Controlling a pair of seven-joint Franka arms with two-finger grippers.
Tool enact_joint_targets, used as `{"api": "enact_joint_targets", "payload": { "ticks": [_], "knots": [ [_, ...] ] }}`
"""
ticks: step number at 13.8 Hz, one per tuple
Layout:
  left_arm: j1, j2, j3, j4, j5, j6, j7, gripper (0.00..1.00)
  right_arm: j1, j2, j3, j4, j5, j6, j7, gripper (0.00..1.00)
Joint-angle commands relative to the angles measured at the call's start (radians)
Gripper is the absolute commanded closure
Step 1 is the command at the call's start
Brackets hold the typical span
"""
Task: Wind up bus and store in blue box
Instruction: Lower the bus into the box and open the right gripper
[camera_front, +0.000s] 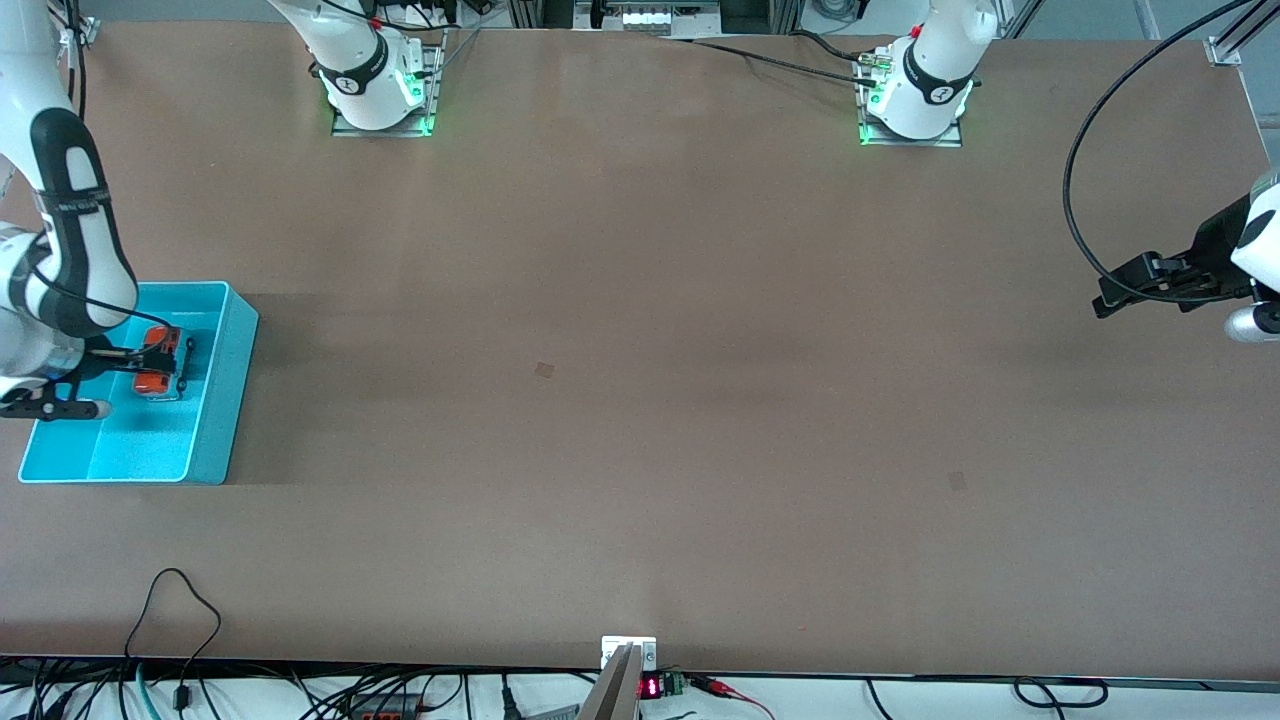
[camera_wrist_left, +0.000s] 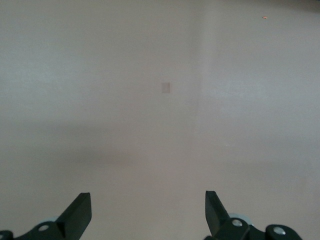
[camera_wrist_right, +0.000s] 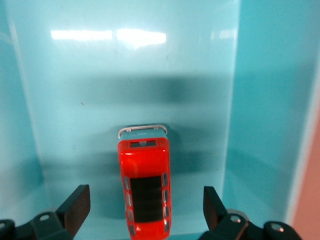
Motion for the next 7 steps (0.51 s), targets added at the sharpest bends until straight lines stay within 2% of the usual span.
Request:
{"api": "enact_joint_targets", "payload": {
  "ticks": [1, 4, 7],
  "knots": [
    [0.003, -0.020, -0.004, -0.015, -0.013, -0.004, 0.002, 0.00, -0.001, -0.188, 0.051, -0.021, 0.003, -0.067, 0.001, 0.00],
    [0.003, -0.020, -0.004, -0.015, -0.013, -0.004, 0.002, 0.00, -0.001, -0.307, 0.118, -0.009, 0.004, -0.173, 0.007, 0.00],
    [0.003, -0.020, -0.004, -0.015, -0.013, -0.004, 0.002, 0.00, -0.001, -0.378, 0.183, 0.074, 0.036, -0.376, 0.007, 0.00]
  ]
}}
